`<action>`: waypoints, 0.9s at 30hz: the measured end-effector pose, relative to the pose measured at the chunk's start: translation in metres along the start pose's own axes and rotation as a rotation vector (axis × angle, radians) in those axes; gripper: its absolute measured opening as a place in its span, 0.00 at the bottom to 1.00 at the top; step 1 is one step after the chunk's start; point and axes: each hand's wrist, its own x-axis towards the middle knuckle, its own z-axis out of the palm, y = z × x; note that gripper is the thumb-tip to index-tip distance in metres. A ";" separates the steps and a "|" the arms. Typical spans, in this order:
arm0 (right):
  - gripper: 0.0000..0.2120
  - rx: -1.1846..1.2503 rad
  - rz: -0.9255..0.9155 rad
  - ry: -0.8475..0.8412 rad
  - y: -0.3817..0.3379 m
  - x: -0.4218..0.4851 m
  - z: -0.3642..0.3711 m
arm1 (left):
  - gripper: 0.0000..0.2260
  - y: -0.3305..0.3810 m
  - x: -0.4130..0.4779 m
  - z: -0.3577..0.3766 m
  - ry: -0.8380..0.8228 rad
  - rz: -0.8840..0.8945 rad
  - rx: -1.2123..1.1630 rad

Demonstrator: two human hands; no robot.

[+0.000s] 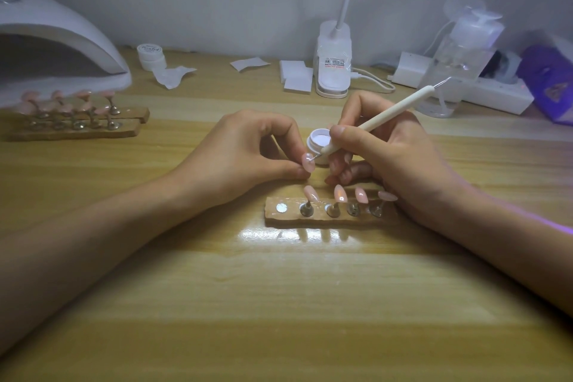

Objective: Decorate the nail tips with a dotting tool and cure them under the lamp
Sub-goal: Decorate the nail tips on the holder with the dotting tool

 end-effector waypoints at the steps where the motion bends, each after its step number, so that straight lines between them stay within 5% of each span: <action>1: 0.11 -0.002 0.001 0.000 0.000 0.000 0.000 | 0.08 0.000 0.000 0.000 0.000 0.000 0.002; 27: 0.11 -0.005 -0.003 0.003 0.001 0.001 -0.001 | 0.08 -0.002 0.001 0.000 -0.002 -0.006 -0.016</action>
